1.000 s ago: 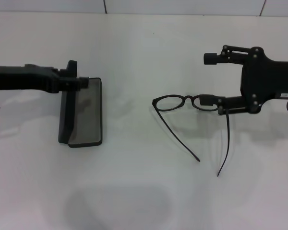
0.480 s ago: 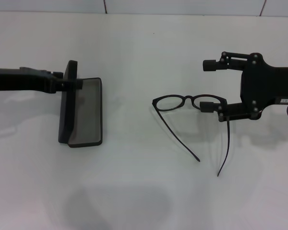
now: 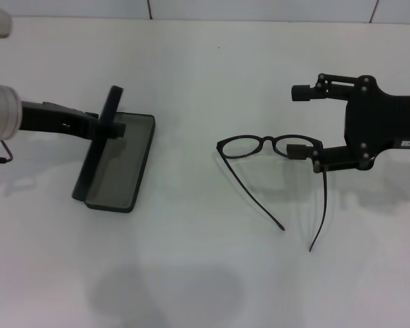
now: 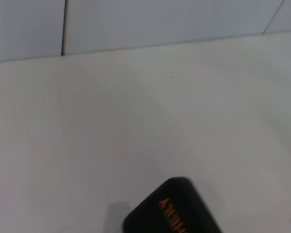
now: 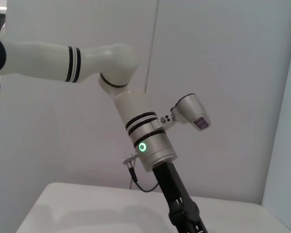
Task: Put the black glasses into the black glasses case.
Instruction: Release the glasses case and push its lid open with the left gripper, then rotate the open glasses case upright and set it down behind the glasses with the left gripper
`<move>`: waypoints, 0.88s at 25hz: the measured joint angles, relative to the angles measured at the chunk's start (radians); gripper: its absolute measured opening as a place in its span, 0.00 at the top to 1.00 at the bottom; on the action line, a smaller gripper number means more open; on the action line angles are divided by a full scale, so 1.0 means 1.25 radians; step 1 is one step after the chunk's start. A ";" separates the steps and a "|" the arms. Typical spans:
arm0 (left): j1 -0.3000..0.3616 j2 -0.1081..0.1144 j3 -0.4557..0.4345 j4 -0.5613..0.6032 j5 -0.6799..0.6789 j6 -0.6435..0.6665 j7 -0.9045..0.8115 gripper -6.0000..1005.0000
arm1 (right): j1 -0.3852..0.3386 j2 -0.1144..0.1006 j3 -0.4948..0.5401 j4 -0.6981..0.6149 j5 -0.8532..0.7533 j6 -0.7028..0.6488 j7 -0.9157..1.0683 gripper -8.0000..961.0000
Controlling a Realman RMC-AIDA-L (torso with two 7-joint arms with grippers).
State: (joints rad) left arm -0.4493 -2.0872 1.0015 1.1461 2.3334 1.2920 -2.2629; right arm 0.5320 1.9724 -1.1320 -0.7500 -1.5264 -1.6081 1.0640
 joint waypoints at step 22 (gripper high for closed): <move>-0.069 0.013 0.026 0.009 -0.021 -0.044 0.114 0.78 | -0.021 -0.019 0.001 0.000 -0.030 -0.116 -0.050 0.16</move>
State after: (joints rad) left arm -0.5352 -2.0710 1.0340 1.1578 2.3071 1.2365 -2.1203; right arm 0.5061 1.9492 -1.1307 -0.7499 -1.5643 -1.7526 1.0015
